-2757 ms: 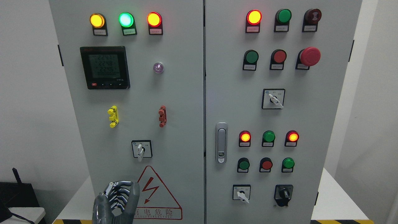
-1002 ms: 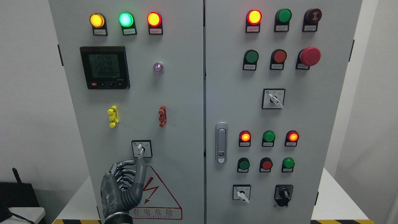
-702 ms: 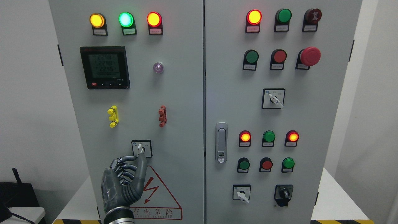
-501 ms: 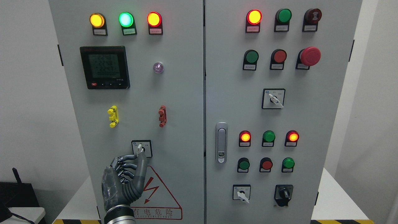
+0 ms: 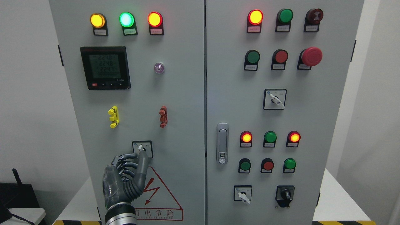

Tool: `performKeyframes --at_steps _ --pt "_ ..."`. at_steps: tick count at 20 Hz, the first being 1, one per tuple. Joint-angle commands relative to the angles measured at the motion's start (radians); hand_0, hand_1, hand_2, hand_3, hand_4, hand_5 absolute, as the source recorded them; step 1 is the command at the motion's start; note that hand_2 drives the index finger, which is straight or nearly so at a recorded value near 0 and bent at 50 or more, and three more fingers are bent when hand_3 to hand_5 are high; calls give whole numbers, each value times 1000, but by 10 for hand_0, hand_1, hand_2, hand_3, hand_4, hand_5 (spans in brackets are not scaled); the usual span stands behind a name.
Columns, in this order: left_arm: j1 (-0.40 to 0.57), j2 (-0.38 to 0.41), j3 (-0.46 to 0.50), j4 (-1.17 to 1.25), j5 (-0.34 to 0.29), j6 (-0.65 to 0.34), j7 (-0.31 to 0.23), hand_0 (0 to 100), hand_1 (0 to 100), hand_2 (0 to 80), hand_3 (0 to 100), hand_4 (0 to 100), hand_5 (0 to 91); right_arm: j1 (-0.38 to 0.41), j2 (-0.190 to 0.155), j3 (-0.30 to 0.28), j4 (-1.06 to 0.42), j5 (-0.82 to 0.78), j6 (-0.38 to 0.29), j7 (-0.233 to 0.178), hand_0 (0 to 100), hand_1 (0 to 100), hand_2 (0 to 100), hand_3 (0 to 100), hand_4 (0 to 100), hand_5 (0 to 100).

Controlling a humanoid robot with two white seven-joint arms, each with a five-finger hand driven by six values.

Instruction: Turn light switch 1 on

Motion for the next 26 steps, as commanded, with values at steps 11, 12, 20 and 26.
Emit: performKeyframes --at_steps 11,12,20,26 --pt "-32 -1 -5 0 1 69 -4 267 423 444 687 813 844 0 0 0 0 -18 1 1 120 389 0 0 0 0" --pt "-33 -1 -11 -2 1 77 -4 269 422 445 686 812 843 0 0 0 0 -18 1 1 120 389 0 0 0 0" --pt "-46 -2 -16 -2 -2 100 -4 283 410 449 681 805 833 0 0 0 0 -18 1 1 120 389 0 0 0 0" --pt "-46 -4 -16 -3 -7 100 -1 290 405 449 673 802 819 0 0 0 0 -17 1 1 120 389 0 0 0 0"
